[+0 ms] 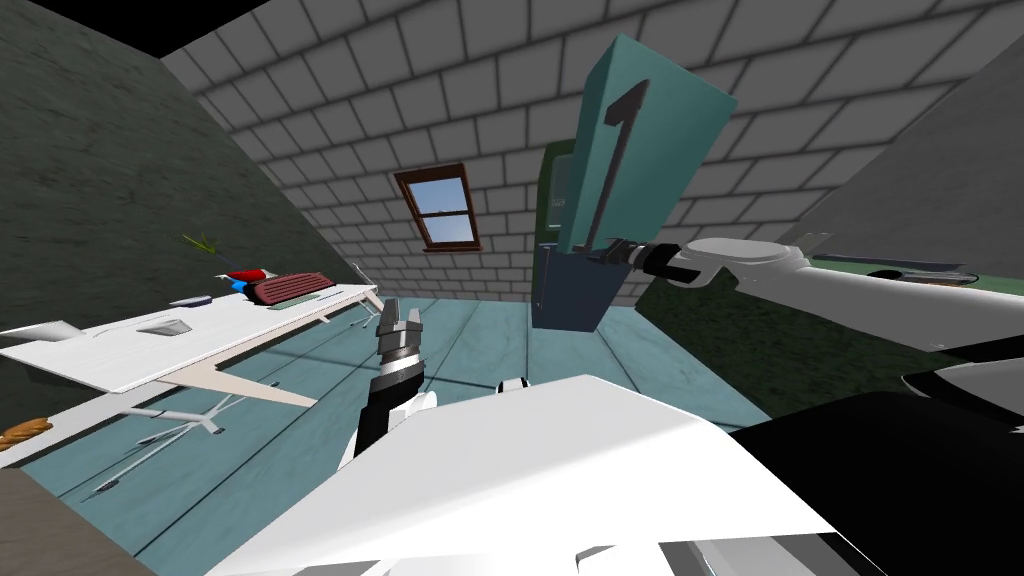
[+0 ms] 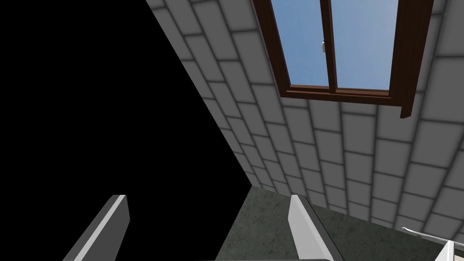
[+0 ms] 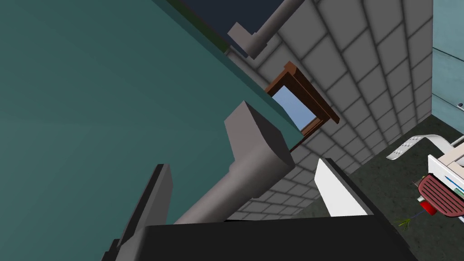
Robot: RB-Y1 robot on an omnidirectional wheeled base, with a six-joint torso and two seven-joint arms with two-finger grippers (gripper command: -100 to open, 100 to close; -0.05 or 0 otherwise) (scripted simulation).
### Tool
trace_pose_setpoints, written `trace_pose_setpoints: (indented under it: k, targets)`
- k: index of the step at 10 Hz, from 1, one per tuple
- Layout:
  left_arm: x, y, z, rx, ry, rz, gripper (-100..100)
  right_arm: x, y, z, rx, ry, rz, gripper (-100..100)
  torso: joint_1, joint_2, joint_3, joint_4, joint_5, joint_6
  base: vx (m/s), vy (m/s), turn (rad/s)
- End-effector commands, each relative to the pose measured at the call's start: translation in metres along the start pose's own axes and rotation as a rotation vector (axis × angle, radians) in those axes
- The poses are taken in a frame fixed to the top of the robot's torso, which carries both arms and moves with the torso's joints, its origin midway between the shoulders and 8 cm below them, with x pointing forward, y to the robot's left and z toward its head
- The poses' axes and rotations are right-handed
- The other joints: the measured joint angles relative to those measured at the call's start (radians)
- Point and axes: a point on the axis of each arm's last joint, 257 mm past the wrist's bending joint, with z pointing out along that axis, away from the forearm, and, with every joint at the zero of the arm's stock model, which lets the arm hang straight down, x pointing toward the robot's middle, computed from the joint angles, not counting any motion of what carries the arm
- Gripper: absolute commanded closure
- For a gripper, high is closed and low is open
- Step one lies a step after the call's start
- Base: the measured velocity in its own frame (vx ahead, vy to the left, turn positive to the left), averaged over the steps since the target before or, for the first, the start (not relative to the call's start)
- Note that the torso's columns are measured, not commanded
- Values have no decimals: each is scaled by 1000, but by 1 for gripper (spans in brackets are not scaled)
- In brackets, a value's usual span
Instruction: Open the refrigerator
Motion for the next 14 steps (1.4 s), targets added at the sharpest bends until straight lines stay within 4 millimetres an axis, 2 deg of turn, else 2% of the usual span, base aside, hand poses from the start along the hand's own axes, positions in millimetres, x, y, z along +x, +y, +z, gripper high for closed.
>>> trace_pose_setpoints:
  k: [1, 2, 4, 5, 6, 7, 9, 13, 14]
  targets:
    - [0, 0, 0, 0, 0, 0, 0, 20, -27, -5, 59, 52, 1, -100, 1, -1, -1, 0, 0, 0, 115, 228, -38]
    - [0, 0, 0, 0, 0, 0, 0, 27, -34, -7, 77, 67, 1, -100, 0, -1, 0, 0, 0, 0, 104, 196, -34]
    - [0, 0, 0, 0, 0, 0, 0, 24, -30, -6, 67, 58, 1, -100, -7, 3, 2, 1, -2, 0, 28, 53, -1]
    - [0, 0, 0, 0, 0, 0, 0, 24, -30, -6, 66, 58, 1, 100, -8, 5, 3, 1, -3, 1, 11, 3, -9]
    - [0, 0, 0, 0, 0, 0, 0, 6, -17, -2, 31, 20, -3, 100, -4, 4, 3, 0, -3, -1, -104, -147, -7]
    - [0, 0, 0, 0, 0, 1, 0, 6, -17, -2, 31, 20, -3, 100, -6, 7, 4, 1, -2, -1, -162, -206, 56]
    - [0, 0, 0, 0, 0, 0, 0, -11, -1, 1, -11, -16, -6, 100, -6, 6, 4, 3, -2, 4, -169, -191, 5]
    - [0, 0, 0, 0, 0, 1, 0, -44, 32, 4, -96, -89, -15, 100, 0, 1, 1, 0, 0, 1, -180, -209, 0]
    - [0, 0, 0, 0, 0, 1, 0, -44, 32, 4, -96, -89, -15, 100, 0, 3, 2, 2, 1, 0, -136, -167, 23]
